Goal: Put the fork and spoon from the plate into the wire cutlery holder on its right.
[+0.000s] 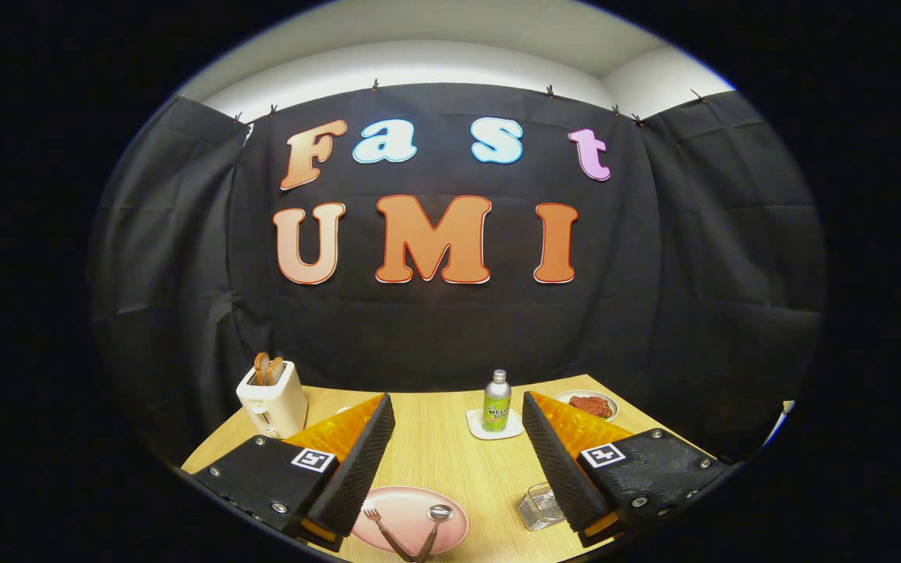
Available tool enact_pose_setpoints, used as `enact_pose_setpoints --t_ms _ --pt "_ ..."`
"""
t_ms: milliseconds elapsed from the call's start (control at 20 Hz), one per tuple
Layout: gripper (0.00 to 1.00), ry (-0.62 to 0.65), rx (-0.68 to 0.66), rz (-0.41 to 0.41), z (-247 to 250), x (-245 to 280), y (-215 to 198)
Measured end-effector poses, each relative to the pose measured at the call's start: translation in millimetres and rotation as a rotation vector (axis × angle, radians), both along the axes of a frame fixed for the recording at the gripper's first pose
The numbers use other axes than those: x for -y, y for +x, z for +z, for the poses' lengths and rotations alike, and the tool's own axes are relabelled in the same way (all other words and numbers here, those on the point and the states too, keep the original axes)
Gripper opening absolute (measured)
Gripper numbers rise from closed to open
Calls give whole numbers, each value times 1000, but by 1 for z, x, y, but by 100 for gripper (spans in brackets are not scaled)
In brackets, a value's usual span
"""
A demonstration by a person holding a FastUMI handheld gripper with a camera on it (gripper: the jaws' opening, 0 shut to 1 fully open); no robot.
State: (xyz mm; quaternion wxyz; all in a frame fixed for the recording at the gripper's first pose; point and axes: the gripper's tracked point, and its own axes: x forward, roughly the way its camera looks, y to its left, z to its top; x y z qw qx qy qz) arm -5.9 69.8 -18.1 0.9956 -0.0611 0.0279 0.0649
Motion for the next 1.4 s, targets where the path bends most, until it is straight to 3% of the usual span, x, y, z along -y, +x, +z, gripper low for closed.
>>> enact_pose_setpoints --t_ms 550,1400 --pt "98 -54 -42 25 -38 -11 3" --pt "100 -146 -360 3 -223 -1 -5"
